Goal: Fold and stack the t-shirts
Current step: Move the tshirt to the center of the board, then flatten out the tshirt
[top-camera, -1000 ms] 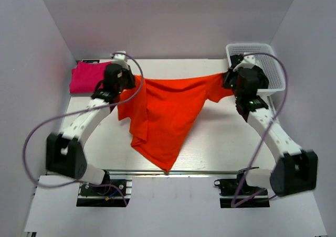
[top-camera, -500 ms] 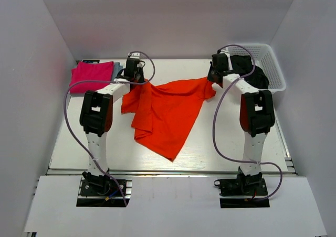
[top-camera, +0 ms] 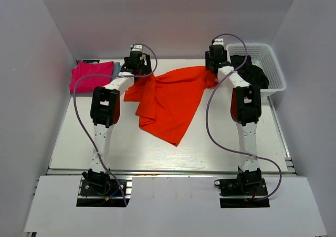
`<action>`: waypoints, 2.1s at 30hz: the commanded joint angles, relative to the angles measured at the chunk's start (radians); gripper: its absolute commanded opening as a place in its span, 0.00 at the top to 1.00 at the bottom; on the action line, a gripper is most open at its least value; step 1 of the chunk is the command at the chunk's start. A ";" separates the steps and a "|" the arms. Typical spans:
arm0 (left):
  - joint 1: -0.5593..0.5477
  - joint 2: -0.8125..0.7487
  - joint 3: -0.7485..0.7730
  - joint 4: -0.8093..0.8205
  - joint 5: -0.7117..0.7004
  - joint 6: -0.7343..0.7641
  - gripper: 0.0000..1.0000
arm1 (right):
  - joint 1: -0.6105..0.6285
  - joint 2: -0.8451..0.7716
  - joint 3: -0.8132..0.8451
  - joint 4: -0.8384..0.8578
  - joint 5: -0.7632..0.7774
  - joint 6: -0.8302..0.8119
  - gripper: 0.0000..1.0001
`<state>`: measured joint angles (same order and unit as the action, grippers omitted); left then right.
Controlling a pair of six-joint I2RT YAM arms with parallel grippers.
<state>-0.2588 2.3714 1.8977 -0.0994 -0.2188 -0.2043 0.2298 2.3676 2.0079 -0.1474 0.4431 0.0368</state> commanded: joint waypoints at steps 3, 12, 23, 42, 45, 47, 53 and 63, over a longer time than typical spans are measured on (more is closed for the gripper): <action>0.007 0.002 0.166 -0.071 0.099 0.043 0.00 | 0.008 -0.062 0.005 0.026 -0.120 -0.143 0.10; -0.034 -0.184 0.081 -0.172 0.093 0.082 0.00 | 0.006 -0.359 -0.253 -0.020 -0.432 0.014 0.10; -0.121 -0.472 -0.280 -0.195 0.171 0.062 0.00 | 0.009 -0.519 -0.592 0.103 -0.668 0.182 0.10; -0.376 -0.629 -0.855 -0.106 0.475 -0.090 0.00 | 0.040 -0.252 -0.483 0.066 -0.765 0.164 0.10; -0.376 -0.675 -0.873 -0.093 0.475 -0.101 0.00 | 0.045 -0.277 -0.497 0.069 -0.709 0.158 0.10; -0.387 -0.707 -0.873 -0.082 0.475 -0.090 0.00 | 0.042 -0.306 -0.498 0.052 -0.680 0.158 0.10; -0.473 -0.686 -0.772 -0.222 0.394 -0.015 0.00 | 0.026 -0.355 -0.503 -0.035 -0.483 0.236 0.10; -0.631 -0.566 -0.687 -0.401 0.328 0.037 0.15 | -0.032 -0.346 -0.482 -0.095 -0.432 0.325 0.10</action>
<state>-0.8814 1.7920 1.1965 -0.3985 0.1776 -0.1822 0.2138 2.0491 1.4883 -0.2050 -0.0021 0.3279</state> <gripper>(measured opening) 0.861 0.902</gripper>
